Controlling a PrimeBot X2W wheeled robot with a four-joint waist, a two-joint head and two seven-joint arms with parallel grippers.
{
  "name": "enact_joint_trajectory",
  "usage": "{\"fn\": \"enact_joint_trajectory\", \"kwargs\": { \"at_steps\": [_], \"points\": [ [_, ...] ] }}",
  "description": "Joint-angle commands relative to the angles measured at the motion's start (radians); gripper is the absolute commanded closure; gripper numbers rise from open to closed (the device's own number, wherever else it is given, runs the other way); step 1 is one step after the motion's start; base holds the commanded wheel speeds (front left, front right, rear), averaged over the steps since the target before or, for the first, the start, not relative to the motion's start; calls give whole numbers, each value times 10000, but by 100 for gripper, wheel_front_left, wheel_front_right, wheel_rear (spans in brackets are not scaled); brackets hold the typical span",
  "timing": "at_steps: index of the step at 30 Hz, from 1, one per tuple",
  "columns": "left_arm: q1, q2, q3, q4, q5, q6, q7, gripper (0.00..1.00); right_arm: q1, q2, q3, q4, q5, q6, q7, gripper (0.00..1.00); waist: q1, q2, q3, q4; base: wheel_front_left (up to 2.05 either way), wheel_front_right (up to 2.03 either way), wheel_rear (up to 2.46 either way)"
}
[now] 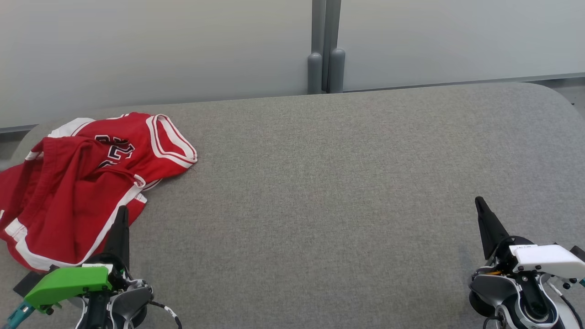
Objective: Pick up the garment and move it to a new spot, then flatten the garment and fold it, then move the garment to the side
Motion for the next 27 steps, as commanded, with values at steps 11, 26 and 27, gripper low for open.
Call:
{"fn": "enact_joint_trajectory", "kwargs": {
  "at_steps": [11,26,27],
  "points": [
    [-1,0,-1,-1,1,0,-2,0,-1,0,-1,-1,-1,0,-2,0,0,0,0,0,0,0,0],
    [453,-37,-495,-201,511,63,-567,0,341,76,411,-7,-578,-3,-525,0,0,5,-2,4,0,0,0],
    [469,-36,-529,-254,607,82,-617,0,351,74,432,-43,-700,-3,-570,0,0,5,-2,5,0,0,0]
  ]
}}
